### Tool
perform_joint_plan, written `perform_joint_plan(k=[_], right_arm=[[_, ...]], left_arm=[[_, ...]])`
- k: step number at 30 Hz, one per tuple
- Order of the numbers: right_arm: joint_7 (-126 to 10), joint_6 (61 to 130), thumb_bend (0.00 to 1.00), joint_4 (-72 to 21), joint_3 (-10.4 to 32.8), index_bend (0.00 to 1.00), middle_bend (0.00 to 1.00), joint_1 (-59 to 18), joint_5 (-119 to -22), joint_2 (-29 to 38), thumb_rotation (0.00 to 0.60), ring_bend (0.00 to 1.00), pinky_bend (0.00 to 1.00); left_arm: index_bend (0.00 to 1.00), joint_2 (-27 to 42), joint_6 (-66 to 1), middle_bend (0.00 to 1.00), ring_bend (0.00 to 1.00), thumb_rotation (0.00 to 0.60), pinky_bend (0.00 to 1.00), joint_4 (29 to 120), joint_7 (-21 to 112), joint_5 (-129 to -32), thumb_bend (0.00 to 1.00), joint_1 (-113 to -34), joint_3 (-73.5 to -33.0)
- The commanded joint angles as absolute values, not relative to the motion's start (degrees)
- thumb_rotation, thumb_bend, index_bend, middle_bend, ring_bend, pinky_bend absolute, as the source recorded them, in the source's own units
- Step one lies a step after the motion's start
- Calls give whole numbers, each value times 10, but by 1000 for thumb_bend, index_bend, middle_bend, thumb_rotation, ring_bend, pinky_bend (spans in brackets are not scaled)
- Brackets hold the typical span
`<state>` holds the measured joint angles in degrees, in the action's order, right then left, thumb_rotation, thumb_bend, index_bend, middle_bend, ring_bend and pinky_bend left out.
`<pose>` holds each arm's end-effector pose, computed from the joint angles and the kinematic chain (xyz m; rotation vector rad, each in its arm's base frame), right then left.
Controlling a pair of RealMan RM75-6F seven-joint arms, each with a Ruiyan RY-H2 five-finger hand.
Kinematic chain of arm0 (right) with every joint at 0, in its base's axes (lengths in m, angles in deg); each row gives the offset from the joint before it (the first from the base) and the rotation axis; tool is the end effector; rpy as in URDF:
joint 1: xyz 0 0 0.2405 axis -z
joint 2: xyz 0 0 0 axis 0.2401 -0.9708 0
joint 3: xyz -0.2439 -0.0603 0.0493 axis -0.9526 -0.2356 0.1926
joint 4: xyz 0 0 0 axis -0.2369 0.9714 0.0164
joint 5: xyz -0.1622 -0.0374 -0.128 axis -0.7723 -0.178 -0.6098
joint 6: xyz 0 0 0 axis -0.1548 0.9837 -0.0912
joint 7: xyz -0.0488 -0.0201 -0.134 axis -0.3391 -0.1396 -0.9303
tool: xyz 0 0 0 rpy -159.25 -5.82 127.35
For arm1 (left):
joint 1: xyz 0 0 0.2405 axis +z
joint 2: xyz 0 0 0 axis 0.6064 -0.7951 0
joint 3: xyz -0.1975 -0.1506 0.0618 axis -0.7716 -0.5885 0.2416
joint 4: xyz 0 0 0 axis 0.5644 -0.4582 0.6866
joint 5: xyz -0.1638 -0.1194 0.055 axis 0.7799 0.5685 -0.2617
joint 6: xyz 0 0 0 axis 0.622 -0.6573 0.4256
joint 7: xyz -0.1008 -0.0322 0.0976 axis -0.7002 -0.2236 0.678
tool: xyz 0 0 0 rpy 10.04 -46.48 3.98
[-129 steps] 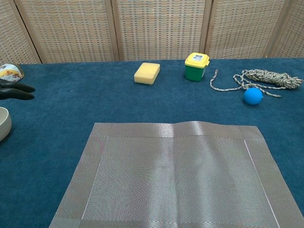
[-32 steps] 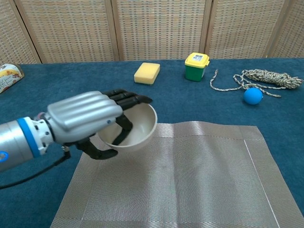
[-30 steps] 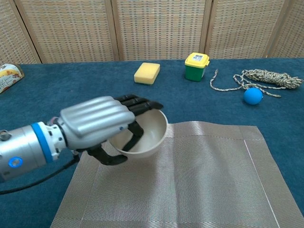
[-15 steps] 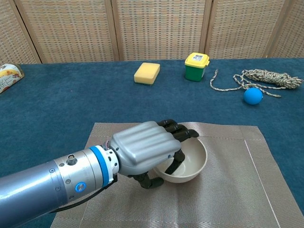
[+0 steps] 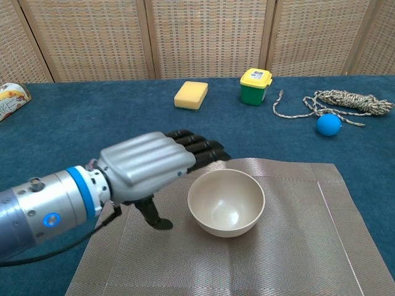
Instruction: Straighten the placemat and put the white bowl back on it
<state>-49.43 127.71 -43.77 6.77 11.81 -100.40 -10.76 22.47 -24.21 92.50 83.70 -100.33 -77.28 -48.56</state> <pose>-0.2842 -0.1723 0.1650 1.2312 -0.8820 1.2768 -0.0859 0.2486 -0.0795 -2.2423 -0.5063 -0.9828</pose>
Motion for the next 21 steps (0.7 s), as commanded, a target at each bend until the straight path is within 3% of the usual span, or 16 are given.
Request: perform_joint_plan(k=[1, 8, 21], right_arm=[[-501, 1273, 250, -438, 66, 54, 0, 117, -1004, -106, 600, 0, 0], [-529, 1259, 250, -440, 61, 54, 0, 114, -1003, -102, 600, 0, 0], [-597, 1223, 226, -440, 43, 27, 0, 104, -1009, -94, 600, 0, 0]], left_arm=[[11, 150, -331, 0, 0, 600, 0, 975, 804, -1020, 132, -714, -467], [11, 61, -458, 0, 0, 600, 0, 983, 729, -1062, 115, -631, -435], [0, -3, -609, 0, 0, 600, 0, 911, 625, -1092, 111, -505, -401]])
